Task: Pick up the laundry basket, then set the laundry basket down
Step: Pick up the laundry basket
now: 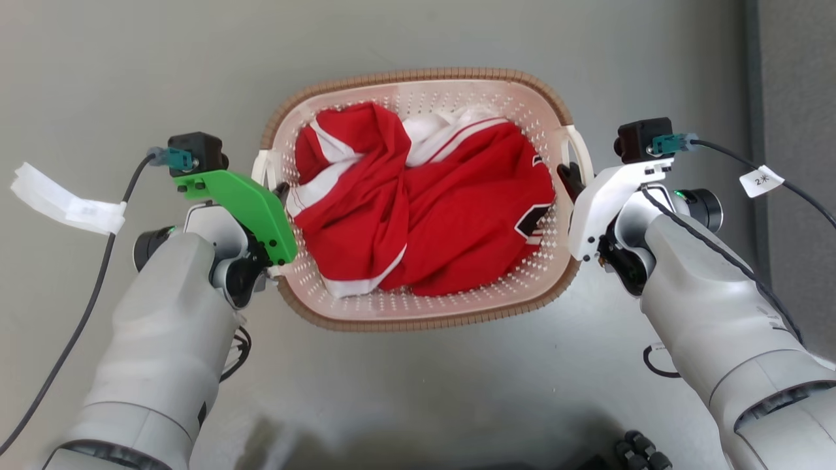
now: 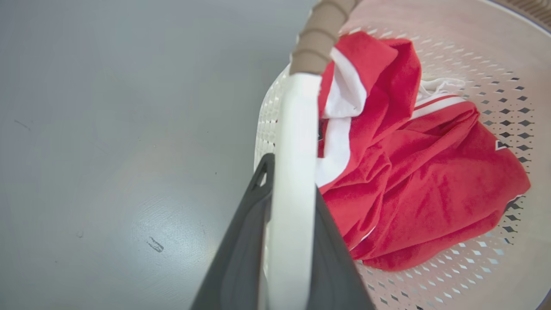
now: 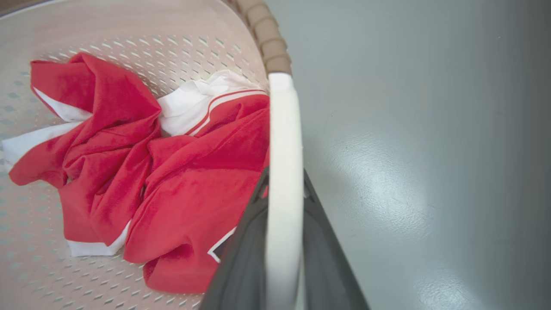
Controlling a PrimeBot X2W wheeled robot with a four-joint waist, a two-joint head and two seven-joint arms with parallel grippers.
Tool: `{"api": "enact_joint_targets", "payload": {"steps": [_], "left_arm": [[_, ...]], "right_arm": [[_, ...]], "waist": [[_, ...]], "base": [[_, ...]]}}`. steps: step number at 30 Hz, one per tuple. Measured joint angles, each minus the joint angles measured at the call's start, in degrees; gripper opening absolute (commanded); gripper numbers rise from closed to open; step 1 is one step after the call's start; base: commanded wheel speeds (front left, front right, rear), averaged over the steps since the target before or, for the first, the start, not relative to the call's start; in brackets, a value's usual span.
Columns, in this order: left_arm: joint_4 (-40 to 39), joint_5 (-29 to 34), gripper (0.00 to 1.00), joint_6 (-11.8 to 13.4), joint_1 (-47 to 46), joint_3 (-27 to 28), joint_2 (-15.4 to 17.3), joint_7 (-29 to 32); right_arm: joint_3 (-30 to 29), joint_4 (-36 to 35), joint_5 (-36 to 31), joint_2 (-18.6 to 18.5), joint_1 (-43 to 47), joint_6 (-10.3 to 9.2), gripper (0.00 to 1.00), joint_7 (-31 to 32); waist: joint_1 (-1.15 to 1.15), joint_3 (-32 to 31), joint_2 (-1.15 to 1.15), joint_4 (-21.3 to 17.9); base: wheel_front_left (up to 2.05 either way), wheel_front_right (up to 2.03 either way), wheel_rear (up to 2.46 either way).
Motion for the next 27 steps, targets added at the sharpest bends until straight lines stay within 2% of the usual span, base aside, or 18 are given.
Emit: {"api": "enact_joint_targets", "payload": {"steps": [9,27], "left_arm": [[0.2,-1.8,0.0,0.0,1.8,-1.5,0.3,3.4],[1.0,-7.5,0.0,0.0,7.6,-3.1,1.8,9.5]], "right_arm": [[1.3,1.2,2.8,0.2,1.0,0.02,0.0,4.2],[7.4,-2.6,11.8,0.0,7.5,-0.05,0.0,12.7]], "waist": [[0.0,-5.4,0.0,-0.4],[0.0,-16.3,0.0,-0.6]], "base": [[0.0,0.0,0.0],[0.0,0.0,0.0]]}}
